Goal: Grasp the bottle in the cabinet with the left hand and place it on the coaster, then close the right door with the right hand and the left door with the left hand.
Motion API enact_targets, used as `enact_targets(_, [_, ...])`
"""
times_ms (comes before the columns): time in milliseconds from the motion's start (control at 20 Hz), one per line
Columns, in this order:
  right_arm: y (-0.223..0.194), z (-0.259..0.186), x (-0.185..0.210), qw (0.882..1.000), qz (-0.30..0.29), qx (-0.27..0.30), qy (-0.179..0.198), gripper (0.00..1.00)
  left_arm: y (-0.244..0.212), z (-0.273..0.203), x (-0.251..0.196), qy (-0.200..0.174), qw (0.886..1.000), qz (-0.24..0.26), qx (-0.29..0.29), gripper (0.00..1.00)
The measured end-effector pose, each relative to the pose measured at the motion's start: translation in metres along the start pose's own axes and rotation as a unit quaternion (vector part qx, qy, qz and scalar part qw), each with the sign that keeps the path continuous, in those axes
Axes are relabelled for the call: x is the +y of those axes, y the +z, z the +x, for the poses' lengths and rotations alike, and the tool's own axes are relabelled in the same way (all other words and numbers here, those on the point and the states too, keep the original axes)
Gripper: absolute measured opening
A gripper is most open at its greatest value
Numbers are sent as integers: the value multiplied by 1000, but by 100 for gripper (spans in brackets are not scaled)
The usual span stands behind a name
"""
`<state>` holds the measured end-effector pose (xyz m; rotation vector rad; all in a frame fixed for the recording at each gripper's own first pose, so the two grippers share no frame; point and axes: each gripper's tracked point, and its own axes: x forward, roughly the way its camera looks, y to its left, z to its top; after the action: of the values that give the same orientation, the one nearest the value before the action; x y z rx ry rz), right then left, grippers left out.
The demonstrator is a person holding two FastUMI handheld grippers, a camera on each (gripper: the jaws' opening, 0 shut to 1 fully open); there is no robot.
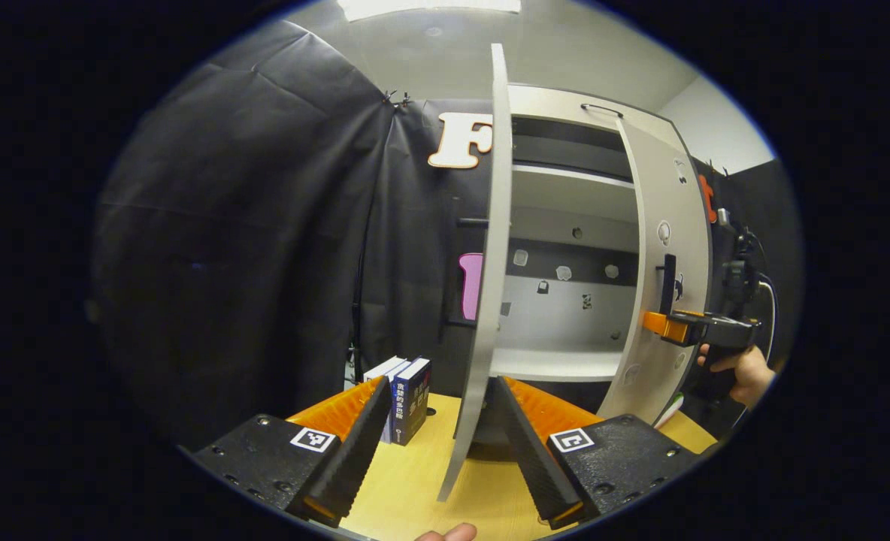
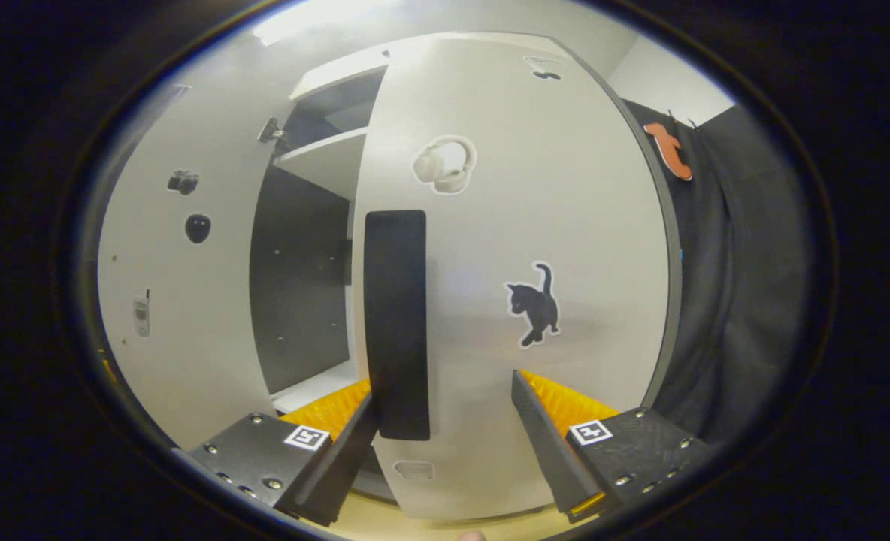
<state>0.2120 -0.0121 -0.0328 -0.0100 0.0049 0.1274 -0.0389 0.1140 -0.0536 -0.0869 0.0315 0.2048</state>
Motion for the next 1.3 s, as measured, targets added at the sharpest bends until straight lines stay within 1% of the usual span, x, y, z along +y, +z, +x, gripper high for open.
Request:
enact_targets(50, [0, 4, -1, 1000, -3, -2, -10, 100, 4, 4, 9, 3, 1000, -2, -6, 89])
enact_targets(100, [0, 5, -1, 1000, -4, -3, -18, 100, 8, 9, 13, 0, 1000, -5, -8, 88])
enact_targets(200, [-1, 7, -1, 999, -5, -10, -35, 100, 16, 14, 23, -2, 1000, -10, -12, 91])
enact_targets(250, [-1, 9, -1, 999, -5, -13, -42, 100, 21, 16, 25, -8, 1000, -11, -14, 85])
enact_targets(300, [-1, 9, -1, 999, -4, -15, -49, 100, 24, 18, 28, -9, 1000, -11, -16, 90])
enact_targets(350, [-2, 11, -2, 998, -5, -17, -54, 100, 29, 20, 31, -11, 1000, -12, -20, 90])
enact_targets(450, [-1, 11, -2, 998, -6, -19, -63, 100, 32, 24, 28, -25, 999, -18, -20, 90])
enact_targets(500, [-2, 12, -2, 998, -6, -19, -67, 100, 35, 27, 29, -32, 999, -18, -21, 86])
enact_targets(550, [-2, 13, -2, 997, -7, -20, -71, 100, 37, 30, 28, -40, 999, -15, -21, 90])
enact_targets(600, [-2, 13, -2, 997, -7, -20, -75, 97, 38, 33, 27, -46, 999, -9, -20, 90])
enact_targets(650, [-2, 13, -2, 997, -6, -21, -78, 100, 39, 35, 25, -53, 998, -2, -19, 90])
enact_targets(700, [-2, 13, -2, 996, -7, -21, -81, 100, 40, 39, 23, -60, 998, 4, -20, 90])
enact_targets(950, [-2, 13, -2, 996, -7, -23, -81, 100, 36, 56, 18, -80, 996, 29, -13, 90])
enact_targets(1000, [-2, 14, -2, 996, -5, -22, -81, 97, 35, 59, 17, -82, 996, 33, -12, 90])
enact_targets(1050, [-2, 13, -3, 997, -5, -21, -81, 100, 33, 62, 16, -88, 996, 34, -9, 90])
enact_targets(1100, [-2, 13, -3, 997, -7, -16, -80, 100, 32, 64, 15, -91, 995, 37, -7, 90])
enact_targets(1150, [-4, 13, -2, 997, -7, -9, -76, 100, 32, 65, 15, -93, 995, 39, -6, 85])
enact_targets(1200, [-8, 11, -2, 997, -3, 4, -73, 100, 31, 68, 15, -98, 994, 42, -6, 90])
enact_targets(1300, [-16, 3, -1, 998, 6, 21, -65, 100, 32, 70, 11, -110, 993, 39, -4, 90])
